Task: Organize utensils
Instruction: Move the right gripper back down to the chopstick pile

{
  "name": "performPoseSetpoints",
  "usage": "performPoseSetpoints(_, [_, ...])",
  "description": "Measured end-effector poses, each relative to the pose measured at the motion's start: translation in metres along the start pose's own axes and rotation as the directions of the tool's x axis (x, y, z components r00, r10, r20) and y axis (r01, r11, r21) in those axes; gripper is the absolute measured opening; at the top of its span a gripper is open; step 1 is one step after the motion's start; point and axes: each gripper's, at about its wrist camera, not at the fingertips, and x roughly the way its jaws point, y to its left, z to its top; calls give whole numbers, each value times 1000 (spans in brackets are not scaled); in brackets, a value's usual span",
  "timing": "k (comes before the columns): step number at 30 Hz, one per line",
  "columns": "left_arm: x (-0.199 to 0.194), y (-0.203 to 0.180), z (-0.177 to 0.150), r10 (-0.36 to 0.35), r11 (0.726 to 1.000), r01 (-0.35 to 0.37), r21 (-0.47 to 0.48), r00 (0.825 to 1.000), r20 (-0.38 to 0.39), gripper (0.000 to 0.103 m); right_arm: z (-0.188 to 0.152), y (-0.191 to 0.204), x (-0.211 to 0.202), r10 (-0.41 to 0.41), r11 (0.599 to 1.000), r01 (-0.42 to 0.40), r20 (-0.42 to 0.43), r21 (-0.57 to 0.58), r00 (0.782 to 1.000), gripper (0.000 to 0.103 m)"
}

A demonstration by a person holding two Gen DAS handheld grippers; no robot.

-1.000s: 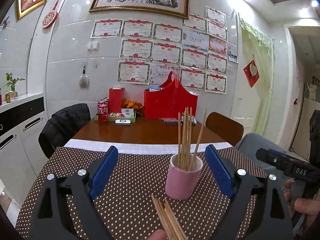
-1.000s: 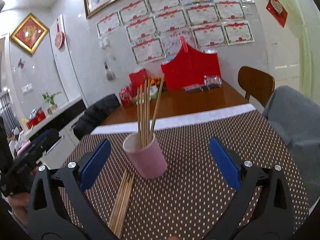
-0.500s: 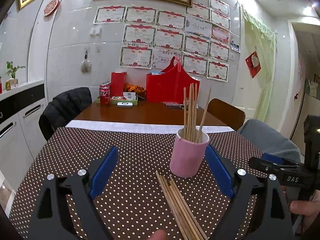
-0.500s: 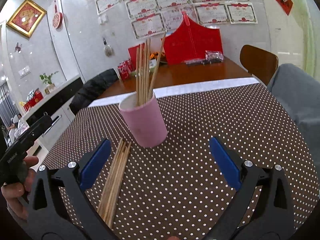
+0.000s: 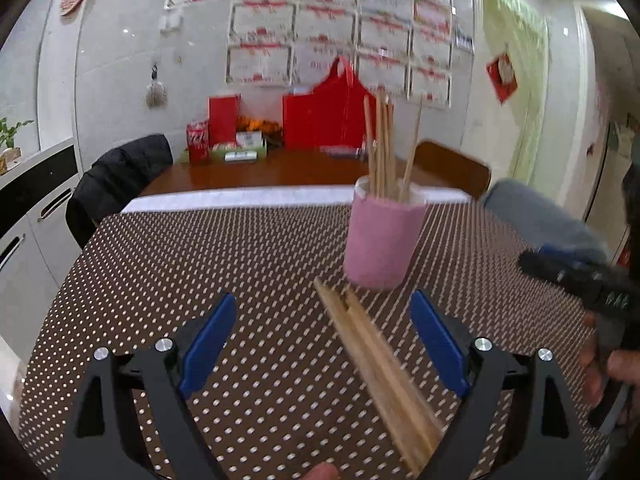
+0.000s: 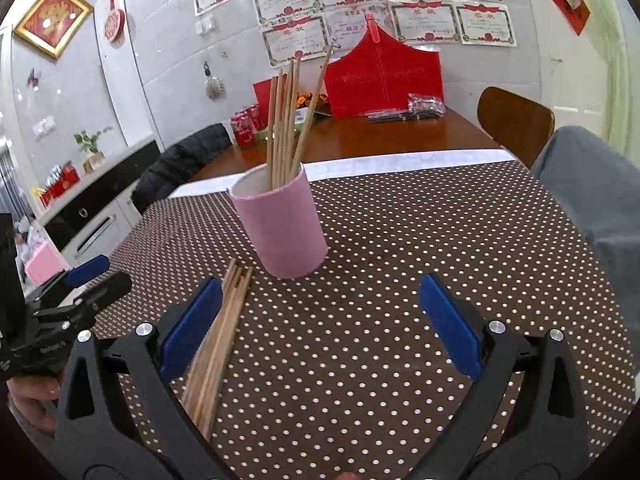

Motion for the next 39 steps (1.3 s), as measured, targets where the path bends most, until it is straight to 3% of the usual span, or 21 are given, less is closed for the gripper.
performPoseSetpoints(8, [32,-6,-27,12,999,-3,51,984,-175,87,-7,1,11,-9,1000,8,-49,-24,999,97])
performPoseSetpoints(16, [52,-10,-43,56,996,-35,81,961,-272,87,-12,6,14,-8,999,4,-74,-51,997,97])
performPoseSetpoints(19, [62,-3,-45,75,996,-57,63,944,-322,87,-12,6,15,-10,999,6,-80,-48,997,97])
performPoseSetpoints(29, [69,9,-41,16,999,-25,-22,940,-341,87,-16,9,19,-13,998,6,-102,-69,995,97])
performPoseSetpoints(36, [74,2,-38,35,999,-41,-10,938,-344,88,-16,9,19,-15,998,8,-102,-67,995,97])
performPoseSetpoints(39, [73,-4,-38,75,997,-71,25,939,-334,89,-16,9,19,-13,998,6,-103,-70,995,97])
